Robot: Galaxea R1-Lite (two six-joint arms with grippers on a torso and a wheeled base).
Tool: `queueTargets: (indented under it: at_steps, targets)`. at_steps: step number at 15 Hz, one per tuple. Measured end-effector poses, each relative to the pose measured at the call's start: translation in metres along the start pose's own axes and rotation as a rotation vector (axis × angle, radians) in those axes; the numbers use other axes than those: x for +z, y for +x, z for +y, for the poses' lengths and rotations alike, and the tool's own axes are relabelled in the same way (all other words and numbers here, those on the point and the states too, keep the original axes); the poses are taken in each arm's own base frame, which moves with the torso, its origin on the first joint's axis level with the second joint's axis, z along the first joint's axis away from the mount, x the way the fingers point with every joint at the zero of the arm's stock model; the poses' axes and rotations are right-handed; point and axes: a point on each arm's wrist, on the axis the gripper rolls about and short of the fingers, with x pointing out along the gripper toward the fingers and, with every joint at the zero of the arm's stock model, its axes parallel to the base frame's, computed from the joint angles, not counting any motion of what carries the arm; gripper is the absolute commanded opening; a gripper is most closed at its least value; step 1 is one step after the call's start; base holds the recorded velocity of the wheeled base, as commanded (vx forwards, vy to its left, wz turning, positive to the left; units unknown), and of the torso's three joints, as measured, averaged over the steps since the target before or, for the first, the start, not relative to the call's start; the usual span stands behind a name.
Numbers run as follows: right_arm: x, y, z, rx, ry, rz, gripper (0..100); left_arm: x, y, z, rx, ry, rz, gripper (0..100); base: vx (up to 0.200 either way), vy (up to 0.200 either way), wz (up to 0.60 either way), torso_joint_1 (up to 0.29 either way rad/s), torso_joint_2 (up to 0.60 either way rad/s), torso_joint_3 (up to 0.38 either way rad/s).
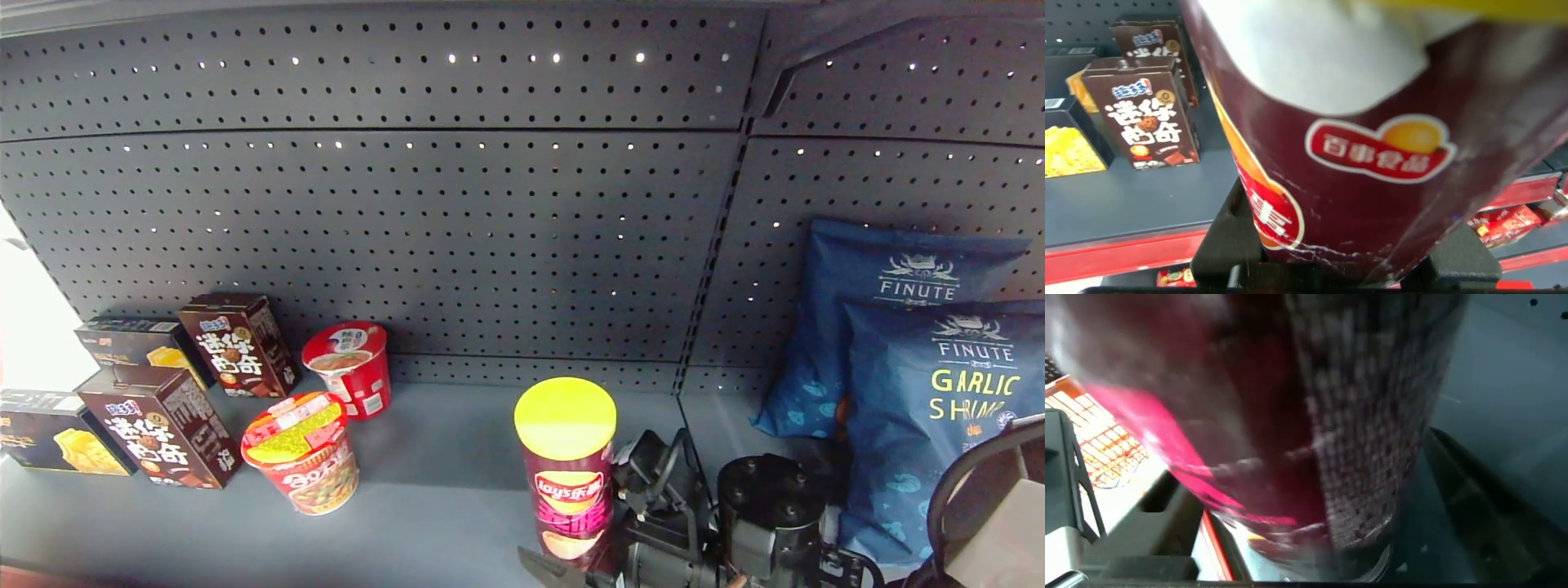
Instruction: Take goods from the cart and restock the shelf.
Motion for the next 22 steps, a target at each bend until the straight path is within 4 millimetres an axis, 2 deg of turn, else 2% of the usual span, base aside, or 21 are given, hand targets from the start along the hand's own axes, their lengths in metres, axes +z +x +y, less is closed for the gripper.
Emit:
queueTargets:
  at_steps: [2, 5, 10, 15, 18, 22]
  targets:
    - [0.001, -0.008, 0.001, -0.006, 0.0, 0.0, 100, -0.001, 0.001, 0.0, 0.0, -0.001, 0.005, 0, 0.0, 0.0, 0.0, 0.0, 0.0, 0.0]
    - [0.003, -0.032, 0.003, -0.01, 0.0, 0.006, 100, -0.002, 0.001, 0.0, 0.001, -0.001, 0.008, 0, 0.0, 0.0, 0.0, 0.0, 0.0, 0.0]
    - [0.008, -0.09, 0.006, -0.021, -0.002, -0.013, 100, -0.002, 0.001, 0.0, 0.003, 0.001, 0.006, 0, 0.0, 0.0, 0.0, 0.0, 0.0, 0.0]
    - [0.015, -0.141, -0.006, -0.158, -0.004, -0.087, 100, 0.008, -0.002, -0.001, -0.011, 0.08, -0.026, 0, 0.0, 0.0, 0.0, 0.0, 0.0, 0.0]
    - [0.017, -0.156, -0.009, -0.254, -0.002, -0.102, 100, 0.022, 0.004, -0.003, -0.105, 0.113, -0.014, 0, 0.0, 0.0, 0.0, 0.0, 0.0, 0.0]
    - [0.014, -0.16, -0.011, -0.282, 0.003, -0.067, 100, 0.038, 0.024, -0.004, -0.186, 0.106, 0.047, 0, 0.0, 0.0, 0.0, 0.0, 0.0, 0.0]
